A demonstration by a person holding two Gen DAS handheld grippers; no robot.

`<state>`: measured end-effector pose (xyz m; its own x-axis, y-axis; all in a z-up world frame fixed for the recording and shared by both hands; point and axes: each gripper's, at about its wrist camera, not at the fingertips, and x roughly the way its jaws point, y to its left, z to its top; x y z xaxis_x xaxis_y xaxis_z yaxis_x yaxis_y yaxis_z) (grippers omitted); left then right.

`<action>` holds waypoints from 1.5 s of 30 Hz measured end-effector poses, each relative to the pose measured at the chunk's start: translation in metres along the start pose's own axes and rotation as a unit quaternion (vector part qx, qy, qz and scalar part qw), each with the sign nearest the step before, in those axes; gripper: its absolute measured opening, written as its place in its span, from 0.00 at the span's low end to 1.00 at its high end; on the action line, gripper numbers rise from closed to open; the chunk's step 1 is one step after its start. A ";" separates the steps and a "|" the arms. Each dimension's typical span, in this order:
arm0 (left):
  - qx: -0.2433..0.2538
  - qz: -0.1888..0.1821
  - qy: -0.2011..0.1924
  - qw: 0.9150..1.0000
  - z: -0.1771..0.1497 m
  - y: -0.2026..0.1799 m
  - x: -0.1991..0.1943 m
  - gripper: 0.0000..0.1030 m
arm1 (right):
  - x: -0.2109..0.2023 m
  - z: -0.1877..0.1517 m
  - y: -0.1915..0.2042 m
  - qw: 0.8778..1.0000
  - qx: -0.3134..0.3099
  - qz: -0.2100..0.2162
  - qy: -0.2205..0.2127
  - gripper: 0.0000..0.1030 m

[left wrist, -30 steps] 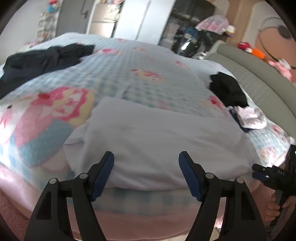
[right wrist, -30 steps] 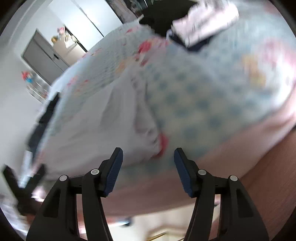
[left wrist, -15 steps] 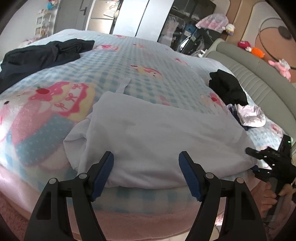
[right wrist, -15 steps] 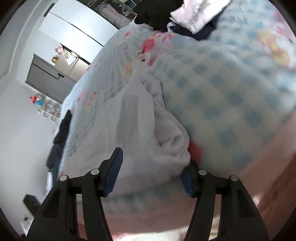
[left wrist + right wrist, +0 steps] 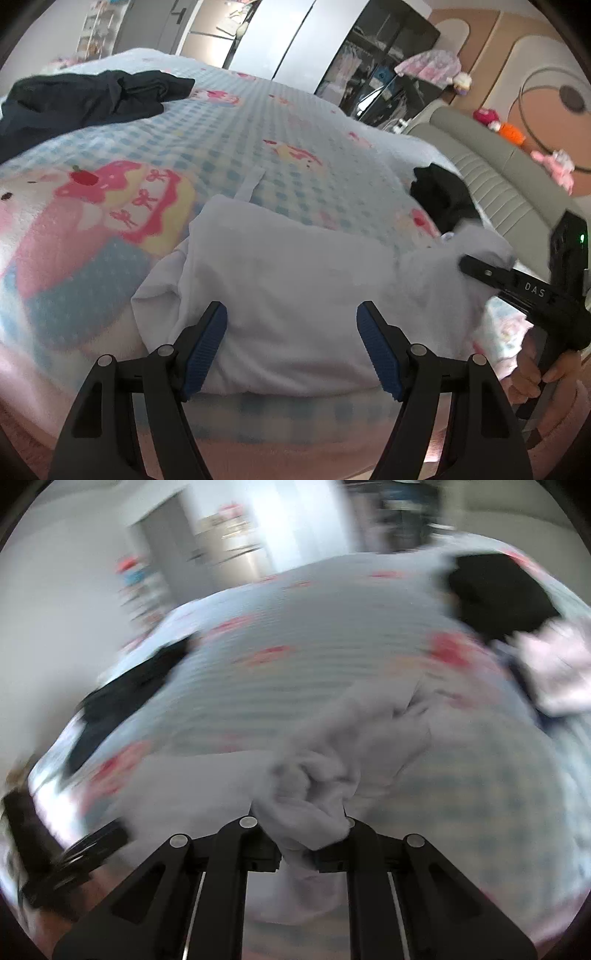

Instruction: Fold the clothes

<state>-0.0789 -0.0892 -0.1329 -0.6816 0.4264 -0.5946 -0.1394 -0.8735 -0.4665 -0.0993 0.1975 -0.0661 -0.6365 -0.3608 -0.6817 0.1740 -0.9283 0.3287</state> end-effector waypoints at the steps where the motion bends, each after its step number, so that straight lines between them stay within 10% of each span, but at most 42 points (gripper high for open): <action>1: -0.005 -0.006 -0.002 1.000 0.002 0.002 -0.001 0.73 | 0.002 0.005 0.013 1.000 -0.023 0.015 0.002 0.09; 10: -0.096 -0.077 -0.015 0.992 0.013 0.039 -0.010 0.73 | 0.064 -0.026 0.076 0.991 -0.094 0.046 0.089 0.12; 12: -0.108 -0.104 -0.014 0.989 0.013 0.041 -0.009 0.73 | 0.075 -0.037 0.074 0.990 -0.082 0.047 0.108 0.30; 14: -0.104 -0.133 -0.015 0.985 0.014 0.037 -0.007 0.73 | 0.060 -0.035 0.074 0.991 -0.078 0.049 0.101 0.52; 19: -0.072 -0.202 -0.013 0.977 0.014 0.013 -0.006 0.73 | 0.001 -0.026 0.072 0.994 -0.080 0.074 0.031 0.55; 25: -0.062 -0.159 0.039 0.985 0.002 -0.004 0.023 0.73 | 0.004 -0.030 0.014 0.995 0.003 -0.095 0.030 0.60; 36: -0.056 -0.071 0.025 0.996 0.004 -0.004 0.023 0.73 | 0.033 -0.052 -0.004 0.989 0.039 -0.112 0.085 0.60; 45: -0.035 -0.111 0.044 0.992 0.002 -0.023 0.037 0.59 | 0.031 -0.051 0.010 0.990 0.025 -0.109 0.084 0.60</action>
<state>-0.1021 -0.0534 -0.1427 -0.5735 0.6276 -0.5264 -0.2265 -0.7391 -0.6344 -0.0793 0.1719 -0.1173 -0.5205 -0.1670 -0.8374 0.0072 -0.9815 0.1912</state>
